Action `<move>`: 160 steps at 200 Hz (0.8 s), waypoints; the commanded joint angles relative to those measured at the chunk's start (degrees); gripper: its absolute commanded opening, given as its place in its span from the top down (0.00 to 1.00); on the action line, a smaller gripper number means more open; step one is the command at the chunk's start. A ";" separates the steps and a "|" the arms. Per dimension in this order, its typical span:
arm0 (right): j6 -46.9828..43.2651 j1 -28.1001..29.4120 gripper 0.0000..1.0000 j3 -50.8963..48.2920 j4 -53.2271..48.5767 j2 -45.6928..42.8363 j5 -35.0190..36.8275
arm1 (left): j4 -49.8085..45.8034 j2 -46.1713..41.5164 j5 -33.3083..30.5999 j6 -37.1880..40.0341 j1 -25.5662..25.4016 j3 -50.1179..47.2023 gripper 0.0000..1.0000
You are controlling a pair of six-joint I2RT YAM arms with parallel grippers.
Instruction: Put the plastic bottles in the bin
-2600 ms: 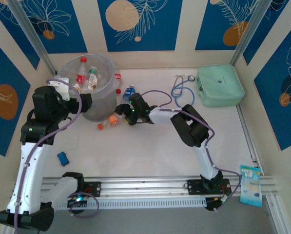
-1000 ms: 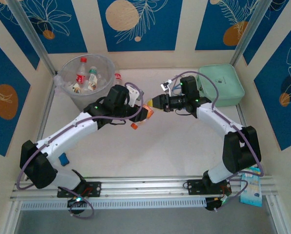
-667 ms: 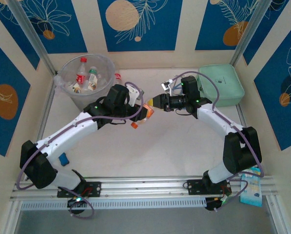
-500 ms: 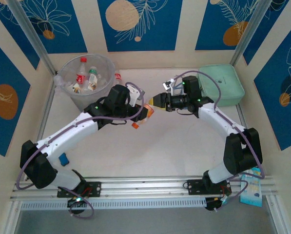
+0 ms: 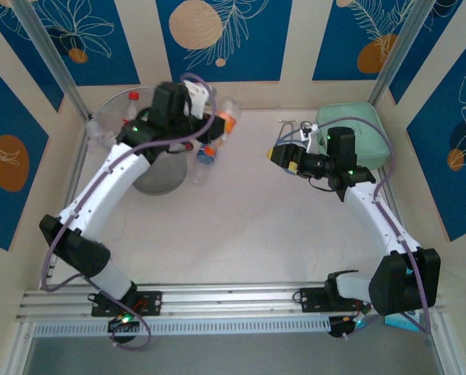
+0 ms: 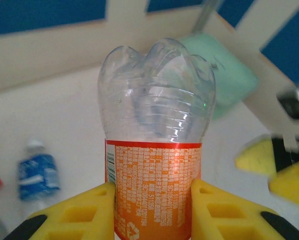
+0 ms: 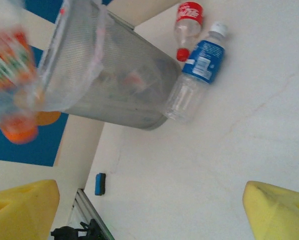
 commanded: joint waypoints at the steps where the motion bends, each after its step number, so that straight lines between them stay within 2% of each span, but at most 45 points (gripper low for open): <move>1: 0.79 0.04 0.06 -2.11 -1.48 -1.34 2.06 | -6.92 2.21 3.62 2.16 6.67 7.48 0.83; 18: 2.26 0.55 0.06 -4.01 0.12 -1.66 1.42 | -8.84 4.13 6.46 1.32 11.85 11.24 0.83; 37: 3.13 1.92 0.07 -5.70 1.15 -1.22 1.07 | -11.48 6.95 2.87 1.58 16.11 15.27 0.86; 52: 3.28 2.94 0.07 -6.44 1.45 -0.54 0.84 | -13.72 9.60 -2.39 2.20 18.61 18.41 0.91; 73: 3.22 4.09 0.07 -6.98 1.76 0.08 0.73 | -13.32 12.29 -10.31 5.53 19.55 19.68 0.99; 106: 2.79 4.93 0.08 -7.01 1.39 0.55 0.65 | -16.82 19.55 -13.39 10.28 19.73 25.73 1.00; 125: 2.72 5.07 0.08 -7.22 1.23 0.57 0.63 | -18.88 22.26 -15.45 9.28 19.73 27.21 1.00; 160: 2.70 5.07 0.08 -7.69 1.23 0.47 1.33 | -19.33 23.29 -18.38 6.01 19.70 23.46 1.00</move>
